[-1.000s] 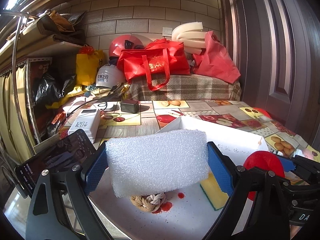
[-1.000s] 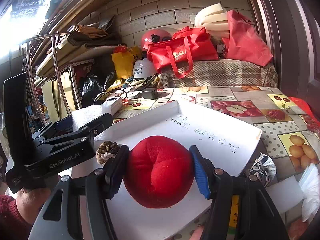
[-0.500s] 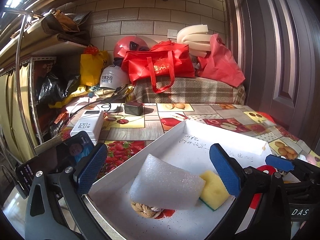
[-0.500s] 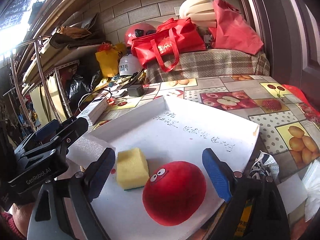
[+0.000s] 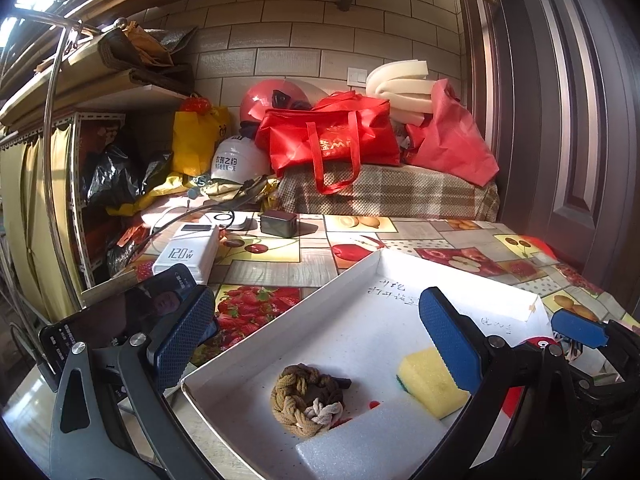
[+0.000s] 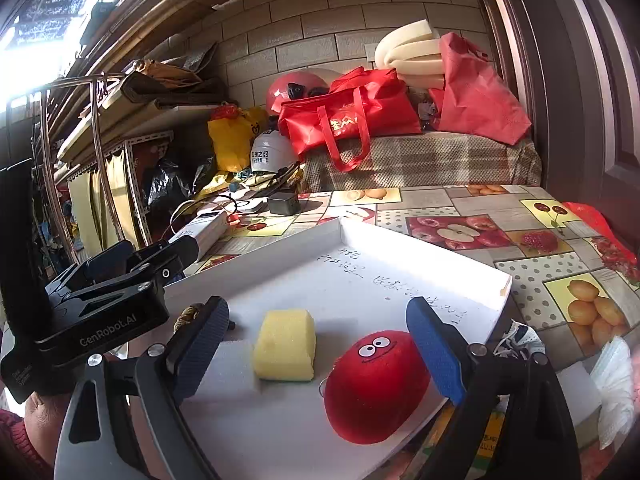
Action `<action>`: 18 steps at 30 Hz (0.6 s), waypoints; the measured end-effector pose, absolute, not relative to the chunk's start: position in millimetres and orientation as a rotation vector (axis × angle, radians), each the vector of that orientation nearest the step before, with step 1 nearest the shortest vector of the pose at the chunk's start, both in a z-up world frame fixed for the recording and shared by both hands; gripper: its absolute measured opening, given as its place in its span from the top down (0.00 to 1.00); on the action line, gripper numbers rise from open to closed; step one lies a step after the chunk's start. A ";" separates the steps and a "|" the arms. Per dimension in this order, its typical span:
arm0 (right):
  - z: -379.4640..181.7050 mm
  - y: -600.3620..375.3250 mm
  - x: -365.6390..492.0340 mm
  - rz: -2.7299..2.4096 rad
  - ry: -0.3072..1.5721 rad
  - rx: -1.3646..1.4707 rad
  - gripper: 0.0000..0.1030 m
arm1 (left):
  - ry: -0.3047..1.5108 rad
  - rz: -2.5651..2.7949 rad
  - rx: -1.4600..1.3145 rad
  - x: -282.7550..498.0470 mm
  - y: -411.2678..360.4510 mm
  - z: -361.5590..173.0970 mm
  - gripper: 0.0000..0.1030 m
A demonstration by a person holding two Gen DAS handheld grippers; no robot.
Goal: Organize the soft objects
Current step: 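Withdraw both tools from the tray back toward the remaining soft items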
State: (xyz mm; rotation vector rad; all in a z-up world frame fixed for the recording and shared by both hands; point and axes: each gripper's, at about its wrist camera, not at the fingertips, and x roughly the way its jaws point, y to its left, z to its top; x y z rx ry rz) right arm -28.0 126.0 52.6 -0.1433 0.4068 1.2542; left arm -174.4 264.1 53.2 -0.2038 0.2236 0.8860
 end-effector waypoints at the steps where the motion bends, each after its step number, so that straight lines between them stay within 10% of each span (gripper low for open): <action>1: 52.9 125.1 -29.0 1.257 0.401 -0.144 0.12 | 0.224 0.887 -0.203 -174.2 263.8 53.1 0.00; 18: 52.4 92.8 -32.1 1.286 0.407 -0.120 0.12 | 0.246 0.871 -0.142 -167.4 247.1 52.3 0.00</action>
